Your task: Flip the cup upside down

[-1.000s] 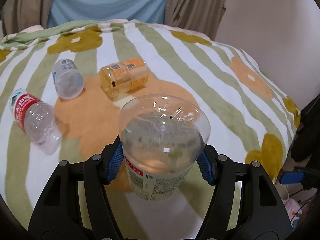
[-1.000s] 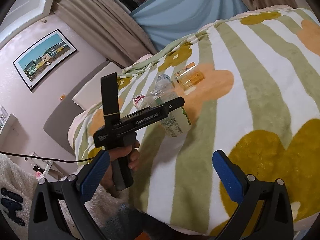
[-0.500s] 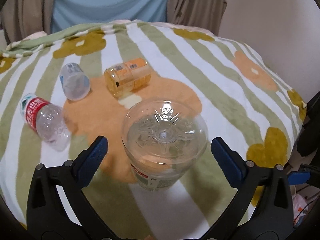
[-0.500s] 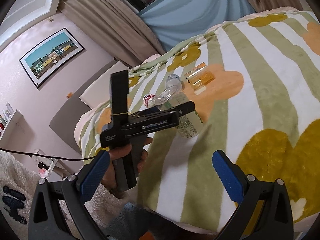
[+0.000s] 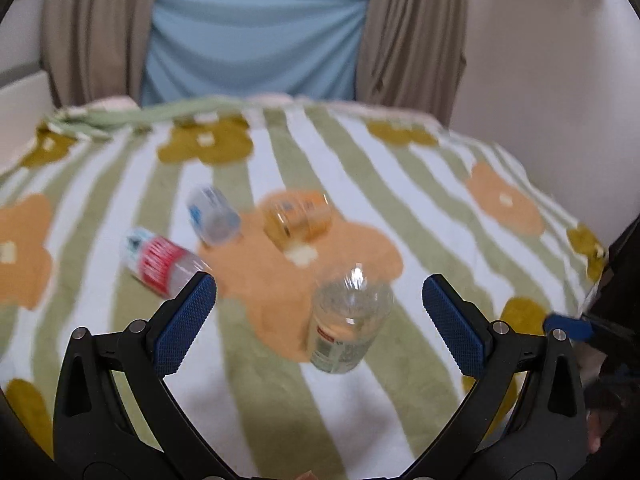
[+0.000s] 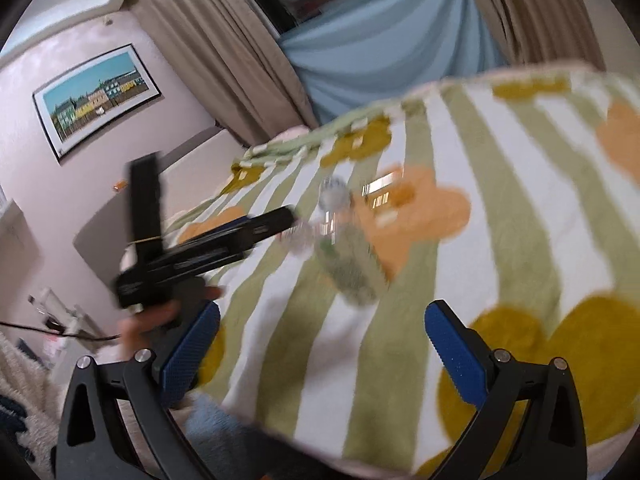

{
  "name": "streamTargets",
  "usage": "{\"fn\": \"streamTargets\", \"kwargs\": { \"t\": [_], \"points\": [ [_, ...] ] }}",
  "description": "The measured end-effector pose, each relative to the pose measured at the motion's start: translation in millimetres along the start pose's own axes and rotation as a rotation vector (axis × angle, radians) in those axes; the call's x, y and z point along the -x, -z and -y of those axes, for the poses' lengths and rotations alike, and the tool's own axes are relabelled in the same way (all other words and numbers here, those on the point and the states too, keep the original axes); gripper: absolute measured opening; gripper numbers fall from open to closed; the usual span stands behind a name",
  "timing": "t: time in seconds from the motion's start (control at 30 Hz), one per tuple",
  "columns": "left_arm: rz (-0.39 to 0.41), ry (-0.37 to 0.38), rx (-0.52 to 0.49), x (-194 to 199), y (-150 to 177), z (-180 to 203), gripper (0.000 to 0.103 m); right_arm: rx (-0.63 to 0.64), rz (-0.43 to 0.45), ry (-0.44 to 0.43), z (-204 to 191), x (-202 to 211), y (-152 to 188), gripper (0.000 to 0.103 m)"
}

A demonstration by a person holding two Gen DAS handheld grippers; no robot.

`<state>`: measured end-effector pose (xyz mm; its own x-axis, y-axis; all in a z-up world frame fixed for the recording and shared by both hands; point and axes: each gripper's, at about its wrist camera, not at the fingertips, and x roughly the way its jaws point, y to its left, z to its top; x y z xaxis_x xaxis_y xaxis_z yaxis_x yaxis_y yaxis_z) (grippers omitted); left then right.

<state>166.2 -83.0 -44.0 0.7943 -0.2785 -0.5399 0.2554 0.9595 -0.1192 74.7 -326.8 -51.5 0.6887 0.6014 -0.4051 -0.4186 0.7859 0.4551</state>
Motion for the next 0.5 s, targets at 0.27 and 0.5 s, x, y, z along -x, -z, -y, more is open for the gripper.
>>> {"fn": "streamTargets", "kwargs": {
  "t": [0.27,0.5],
  "points": [
    [0.190,-0.157,0.016,109,-22,-12,0.103,0.184,0.209,0.234,-61,23,-48,0.102],
    [0.267,-0.177,0.013,156,2,-20,0.103,0.243,0.298,0.365,-93,25,-44,0.102]
  ]
}}
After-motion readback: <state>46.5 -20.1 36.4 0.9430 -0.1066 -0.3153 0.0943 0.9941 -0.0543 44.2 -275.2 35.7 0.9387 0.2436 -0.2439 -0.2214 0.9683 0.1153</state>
